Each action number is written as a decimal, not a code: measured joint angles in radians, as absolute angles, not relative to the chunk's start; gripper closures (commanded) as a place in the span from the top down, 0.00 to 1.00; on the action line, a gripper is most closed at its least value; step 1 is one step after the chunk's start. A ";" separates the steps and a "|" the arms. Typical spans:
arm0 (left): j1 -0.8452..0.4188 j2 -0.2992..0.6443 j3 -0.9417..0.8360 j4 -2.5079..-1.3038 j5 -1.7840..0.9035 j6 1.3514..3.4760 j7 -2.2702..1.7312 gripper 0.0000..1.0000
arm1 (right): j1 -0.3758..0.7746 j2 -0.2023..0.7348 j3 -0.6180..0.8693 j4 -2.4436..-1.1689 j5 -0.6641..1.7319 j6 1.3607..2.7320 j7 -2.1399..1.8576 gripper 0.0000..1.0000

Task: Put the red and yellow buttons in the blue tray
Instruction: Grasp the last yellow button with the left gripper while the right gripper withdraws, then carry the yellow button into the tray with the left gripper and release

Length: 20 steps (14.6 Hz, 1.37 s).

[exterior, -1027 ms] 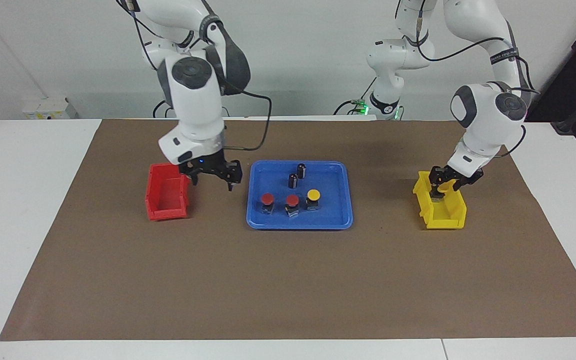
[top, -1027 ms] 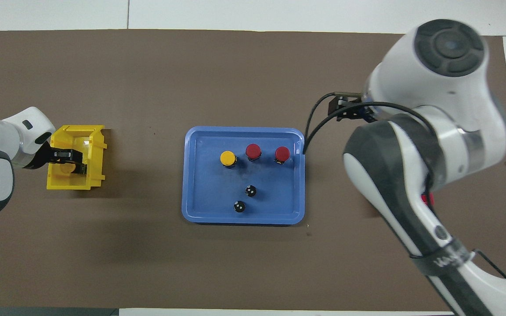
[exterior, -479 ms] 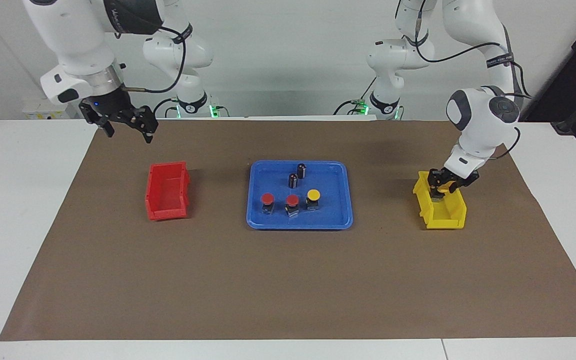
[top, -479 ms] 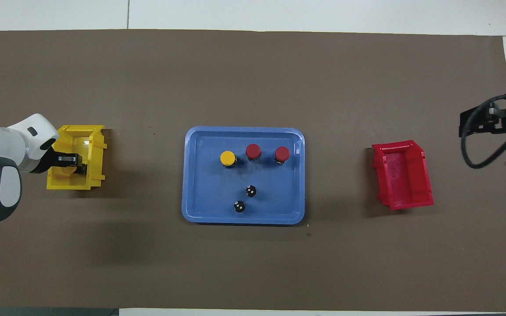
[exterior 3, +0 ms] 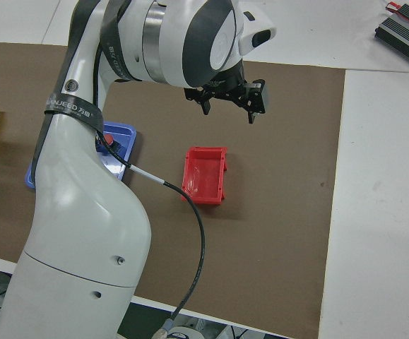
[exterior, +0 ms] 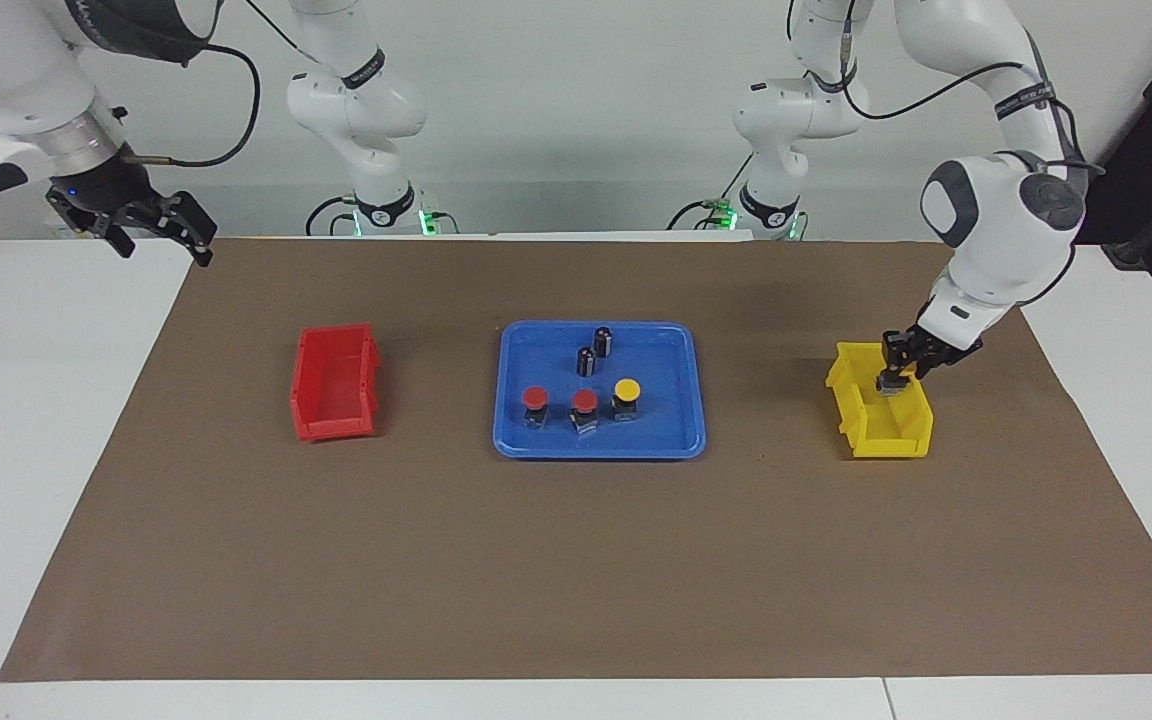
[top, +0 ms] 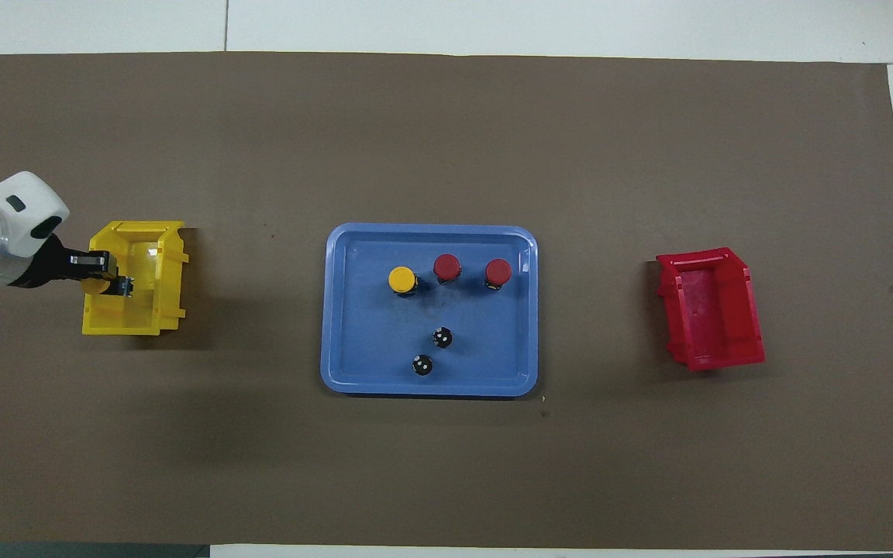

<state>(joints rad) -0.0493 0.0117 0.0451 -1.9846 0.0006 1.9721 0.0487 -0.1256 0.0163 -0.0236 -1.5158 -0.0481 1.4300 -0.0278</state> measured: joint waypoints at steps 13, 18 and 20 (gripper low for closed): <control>-0.586 0.216 0.016 -1.900 -0.061 2.163 -0.387 0.01 | -0.106 0.012 -0.021 -1.517 -0.037 1.417 -0.028 1.00; -0.594 0.258 0.023 -1.905 -0.062 2.214 -0.397 0.59 | -0.106 0.012 -0.021 -1.517 -0.036 1.417 -0.028 1.00; -0.594 0.263 0.024 -1.905 -0.062 2.215 -0.398 0.89 | -0.104 0.012 -0.019 -1.517 -0.036 1.417 -0.028 1.00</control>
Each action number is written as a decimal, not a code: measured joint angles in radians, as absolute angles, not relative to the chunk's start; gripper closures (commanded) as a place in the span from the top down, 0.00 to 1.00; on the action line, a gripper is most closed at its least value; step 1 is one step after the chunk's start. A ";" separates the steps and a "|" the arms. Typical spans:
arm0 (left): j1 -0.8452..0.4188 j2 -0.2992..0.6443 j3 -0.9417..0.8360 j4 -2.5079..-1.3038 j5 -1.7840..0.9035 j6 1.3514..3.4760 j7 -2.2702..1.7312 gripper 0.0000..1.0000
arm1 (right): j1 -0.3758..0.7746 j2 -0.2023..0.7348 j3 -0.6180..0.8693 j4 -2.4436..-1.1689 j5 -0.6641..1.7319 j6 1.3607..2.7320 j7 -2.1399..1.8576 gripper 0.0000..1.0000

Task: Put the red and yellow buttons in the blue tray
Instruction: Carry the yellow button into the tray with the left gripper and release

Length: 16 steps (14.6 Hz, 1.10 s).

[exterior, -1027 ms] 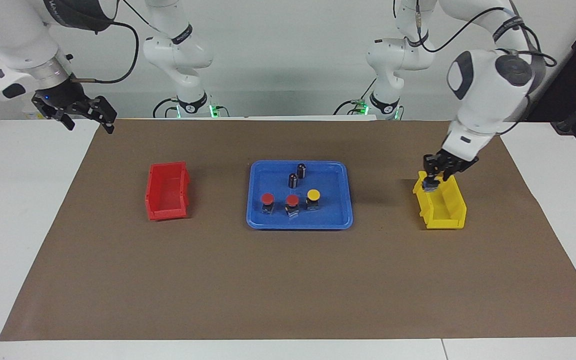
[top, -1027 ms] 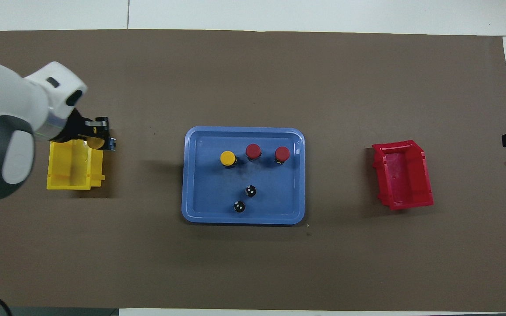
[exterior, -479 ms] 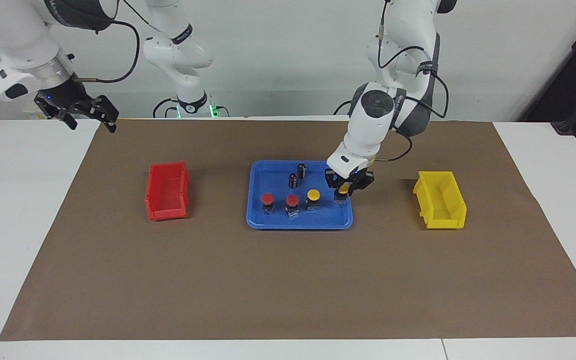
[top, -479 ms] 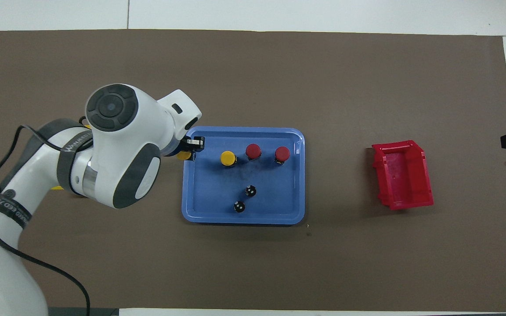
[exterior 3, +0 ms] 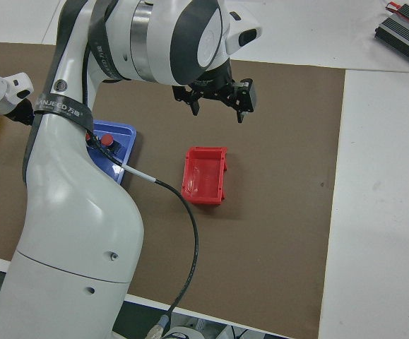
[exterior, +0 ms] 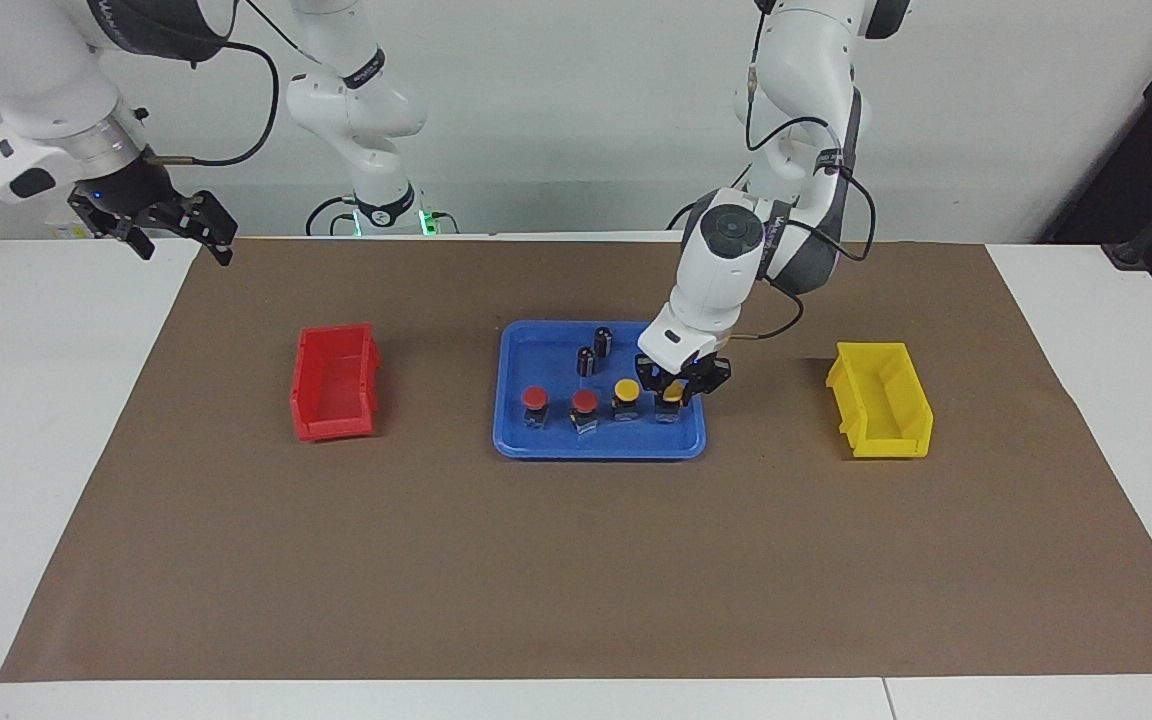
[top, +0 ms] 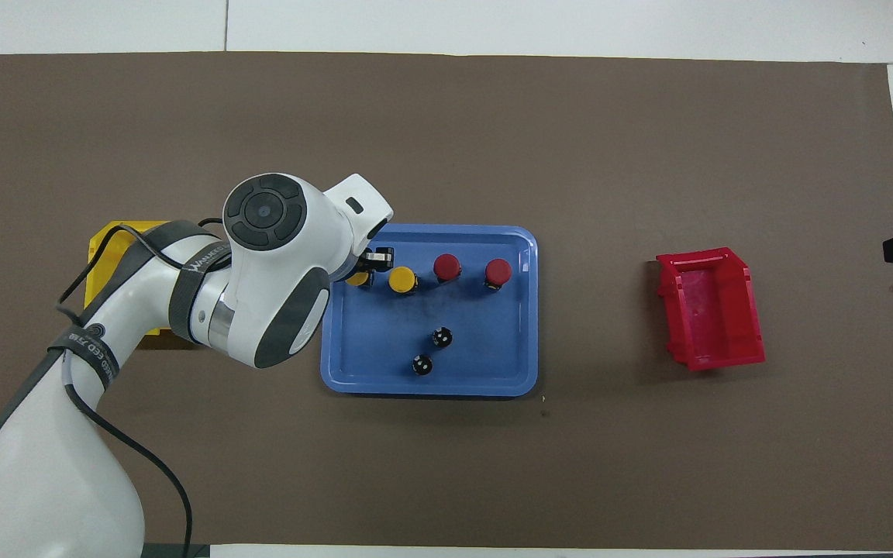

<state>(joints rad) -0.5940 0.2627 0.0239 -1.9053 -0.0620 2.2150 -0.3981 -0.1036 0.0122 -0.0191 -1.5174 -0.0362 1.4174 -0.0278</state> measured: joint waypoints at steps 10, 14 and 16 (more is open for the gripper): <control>-0.449 0.087 0.067 -1.786 -0.062 1.889 -0.273 1.00 | -0.098 0.012 -0.014 -1.517 -0.036 1.438 -0.028 1.00; -0.284 -0.001 0.074 -1.786 -0.030 1.779 -0.095 1.00 | -0.098 0.012 -0.014 -1.517 -0.036 1.440 -0.028 1.00; -0.217 -0.021 0.076 -1.786 -0.026 1.753 0.008 1.00 | -0.098 0.011 -0.014 -1.517 -0.036 1.440 -0.028 1.00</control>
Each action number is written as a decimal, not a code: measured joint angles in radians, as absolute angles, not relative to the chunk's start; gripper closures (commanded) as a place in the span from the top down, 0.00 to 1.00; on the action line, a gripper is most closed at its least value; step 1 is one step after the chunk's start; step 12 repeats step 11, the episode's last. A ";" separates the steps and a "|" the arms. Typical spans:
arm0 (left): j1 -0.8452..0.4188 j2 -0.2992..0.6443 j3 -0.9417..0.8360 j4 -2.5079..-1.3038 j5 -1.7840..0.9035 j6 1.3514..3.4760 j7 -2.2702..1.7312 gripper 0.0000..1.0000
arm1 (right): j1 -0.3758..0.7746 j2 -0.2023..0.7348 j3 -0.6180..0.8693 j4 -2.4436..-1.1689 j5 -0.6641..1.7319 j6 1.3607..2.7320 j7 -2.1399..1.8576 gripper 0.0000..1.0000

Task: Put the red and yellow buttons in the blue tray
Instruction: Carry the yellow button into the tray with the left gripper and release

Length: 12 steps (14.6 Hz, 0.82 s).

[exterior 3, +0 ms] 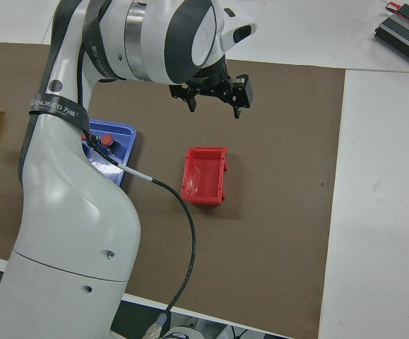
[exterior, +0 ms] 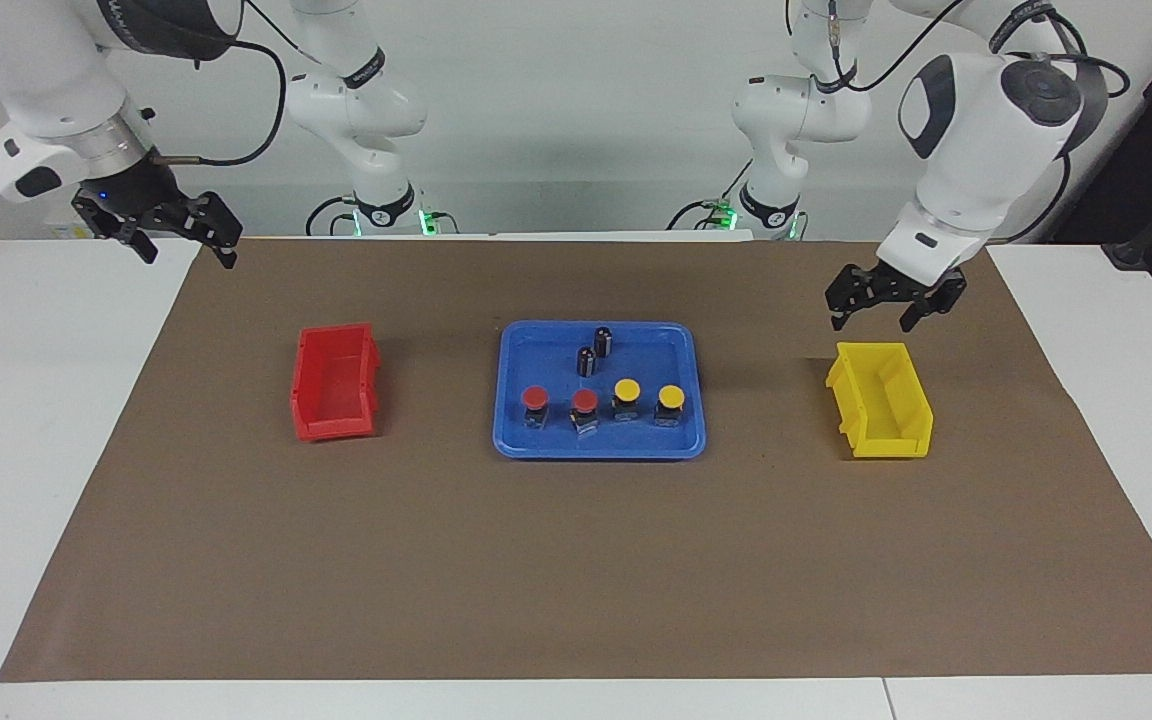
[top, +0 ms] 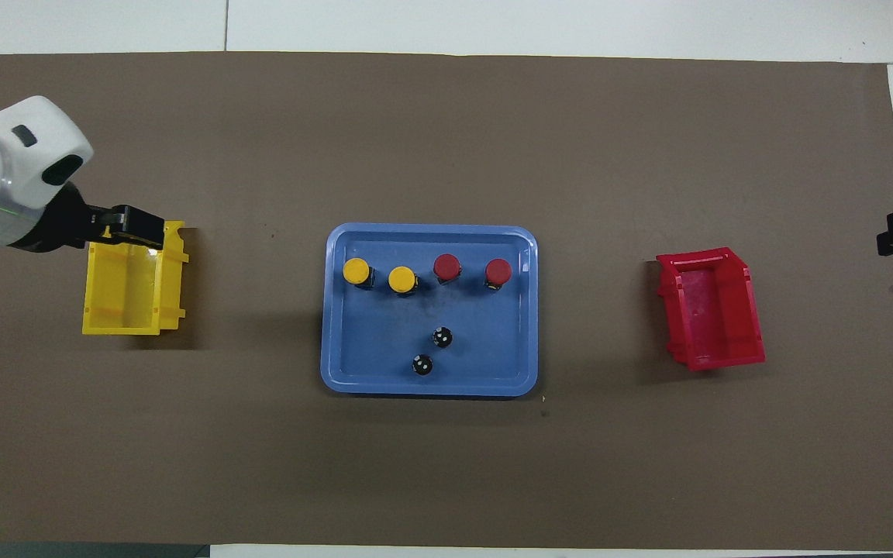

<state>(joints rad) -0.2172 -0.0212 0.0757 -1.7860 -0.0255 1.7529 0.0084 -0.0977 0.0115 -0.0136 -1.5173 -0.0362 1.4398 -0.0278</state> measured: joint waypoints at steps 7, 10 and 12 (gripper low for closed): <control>-0.157 -0.066 0.070 -1.783 -0.025 1.726 0.105 1.00 | -0.098 0.011 -0.014 -1.517 -0.036 1.440 -0.028 1.00; -0.157 -0.076 0.067 -1.750 -0.025 1.675 0.105 1.00 | -0.098 0.011 -0.014 -1.517 -0.036 1.440 -0.028 1.00; -0.157 -0.076 0.068 -1.735 -0.024 1.658 0.105 1.00 | -0.098 0.011 -0.014 -1.517 -0.036 1.440 -0.028 1.00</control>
